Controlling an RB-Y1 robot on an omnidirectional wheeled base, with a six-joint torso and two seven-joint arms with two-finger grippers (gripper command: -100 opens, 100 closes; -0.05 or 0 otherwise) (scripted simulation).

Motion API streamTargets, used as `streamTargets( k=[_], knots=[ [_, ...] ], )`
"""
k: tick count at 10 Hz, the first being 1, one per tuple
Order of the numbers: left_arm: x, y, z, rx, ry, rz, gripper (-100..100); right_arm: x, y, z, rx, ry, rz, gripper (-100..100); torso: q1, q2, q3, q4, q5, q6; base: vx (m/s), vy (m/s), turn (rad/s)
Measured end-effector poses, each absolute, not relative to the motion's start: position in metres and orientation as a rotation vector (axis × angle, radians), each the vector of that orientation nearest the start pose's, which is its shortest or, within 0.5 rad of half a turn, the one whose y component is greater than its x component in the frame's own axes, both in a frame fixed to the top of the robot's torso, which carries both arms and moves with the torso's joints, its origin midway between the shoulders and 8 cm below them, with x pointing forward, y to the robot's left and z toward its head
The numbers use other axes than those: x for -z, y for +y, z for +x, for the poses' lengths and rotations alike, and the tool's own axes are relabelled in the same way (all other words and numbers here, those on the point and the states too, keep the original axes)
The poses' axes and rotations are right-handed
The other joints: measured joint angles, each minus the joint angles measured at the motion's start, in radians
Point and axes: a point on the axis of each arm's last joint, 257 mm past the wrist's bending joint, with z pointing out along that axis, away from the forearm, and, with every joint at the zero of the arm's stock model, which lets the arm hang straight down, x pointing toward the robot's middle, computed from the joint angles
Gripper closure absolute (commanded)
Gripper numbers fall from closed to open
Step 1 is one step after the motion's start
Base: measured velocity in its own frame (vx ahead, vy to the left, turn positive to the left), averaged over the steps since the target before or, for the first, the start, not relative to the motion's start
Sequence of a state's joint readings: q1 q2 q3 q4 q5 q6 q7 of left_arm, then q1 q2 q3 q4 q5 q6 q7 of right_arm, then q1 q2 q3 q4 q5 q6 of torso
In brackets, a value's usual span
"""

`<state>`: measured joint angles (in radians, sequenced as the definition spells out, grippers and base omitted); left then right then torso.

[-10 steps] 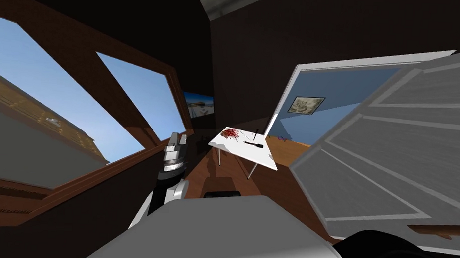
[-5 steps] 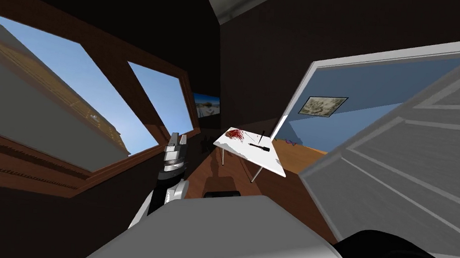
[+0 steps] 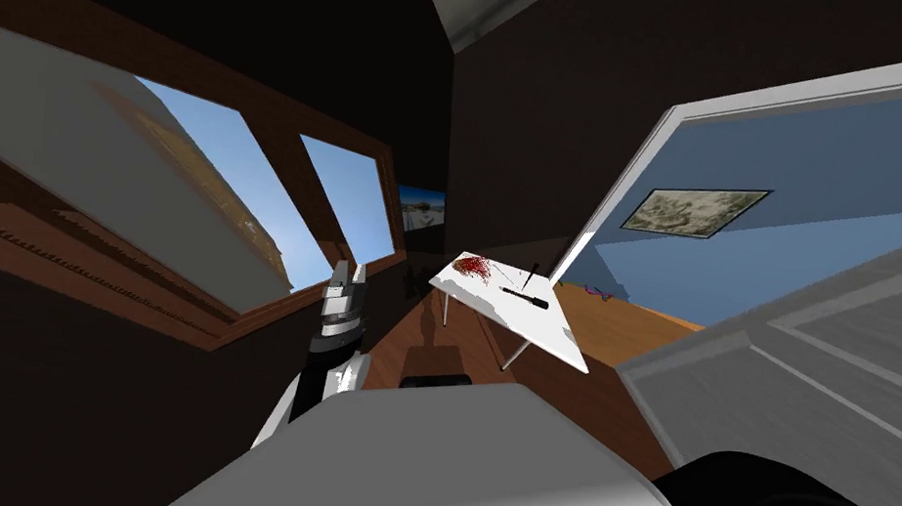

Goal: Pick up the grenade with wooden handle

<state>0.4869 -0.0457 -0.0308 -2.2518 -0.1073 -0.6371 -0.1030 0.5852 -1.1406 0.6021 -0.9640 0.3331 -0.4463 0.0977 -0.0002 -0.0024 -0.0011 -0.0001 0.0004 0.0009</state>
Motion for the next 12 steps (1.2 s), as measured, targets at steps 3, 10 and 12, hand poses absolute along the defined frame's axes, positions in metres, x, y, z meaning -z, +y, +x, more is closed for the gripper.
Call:
streamTargets(
  k=[3, 10, 12],
  knots=[
    [-0.041, 0.254, 0.329, 1.202, 0.578, -0.491, 0, 0.482, -0.620, -0.016, 0.054, 2.922, 0.082, -100, -0.001, 0.001, 0.001, 0.000, -0.001, 0.001, 0.031, 0.007, 0.132],
    [-0.041, 0.254, 0.329, 1.202, 0.578, -0.491, 0, 0.439, -0.696, -0.044, 0.246, 3.031, -0.094, -100, -0.001, -0.001, 0.000, 0.000, -0.001, 0.000, 0.048, -0.004, 0.223],
    [-0.041, 0.254, 0.329, 1.202, 0.578, -0.491, 0, 0.417, -0.728, -0.055, 0.319, 3.073, -0.178, -100, -0.002, -0.005, -0.003, -0.001, -0.001, -0.002, 0.098, -0.034, 0.322]
  ],
)
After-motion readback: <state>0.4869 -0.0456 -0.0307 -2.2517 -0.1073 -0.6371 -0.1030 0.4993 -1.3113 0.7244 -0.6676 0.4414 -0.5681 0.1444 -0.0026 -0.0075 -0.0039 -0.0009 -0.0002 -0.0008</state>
